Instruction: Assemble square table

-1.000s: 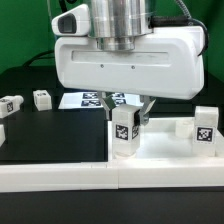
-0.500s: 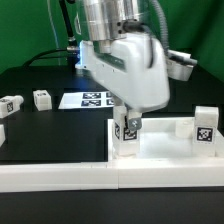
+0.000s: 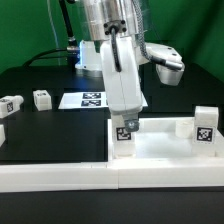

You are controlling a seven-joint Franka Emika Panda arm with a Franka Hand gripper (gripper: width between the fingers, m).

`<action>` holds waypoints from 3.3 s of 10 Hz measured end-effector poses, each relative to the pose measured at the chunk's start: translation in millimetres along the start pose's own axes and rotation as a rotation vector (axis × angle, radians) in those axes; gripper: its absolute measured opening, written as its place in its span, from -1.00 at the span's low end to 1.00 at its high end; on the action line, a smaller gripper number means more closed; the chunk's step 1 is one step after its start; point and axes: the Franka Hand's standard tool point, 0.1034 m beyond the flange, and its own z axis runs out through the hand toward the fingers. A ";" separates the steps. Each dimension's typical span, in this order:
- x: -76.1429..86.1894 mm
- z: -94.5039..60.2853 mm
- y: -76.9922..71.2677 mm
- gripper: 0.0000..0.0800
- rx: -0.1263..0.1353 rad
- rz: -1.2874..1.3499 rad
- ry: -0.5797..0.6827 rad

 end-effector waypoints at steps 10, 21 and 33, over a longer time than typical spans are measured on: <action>7.1 -0.4 0.9 0.62 -0.077 -1.146 0.069; 8.3 0.9 1.6 -0.27 -0.044 -0.549 0.083; 1.8 2.7 2.2 0.61 -0.030 -0.514 0.062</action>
Offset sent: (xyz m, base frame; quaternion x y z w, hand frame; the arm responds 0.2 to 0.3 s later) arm -0.0078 0.0076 -0.0047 -0.0342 0.0337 -0.2996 0.9529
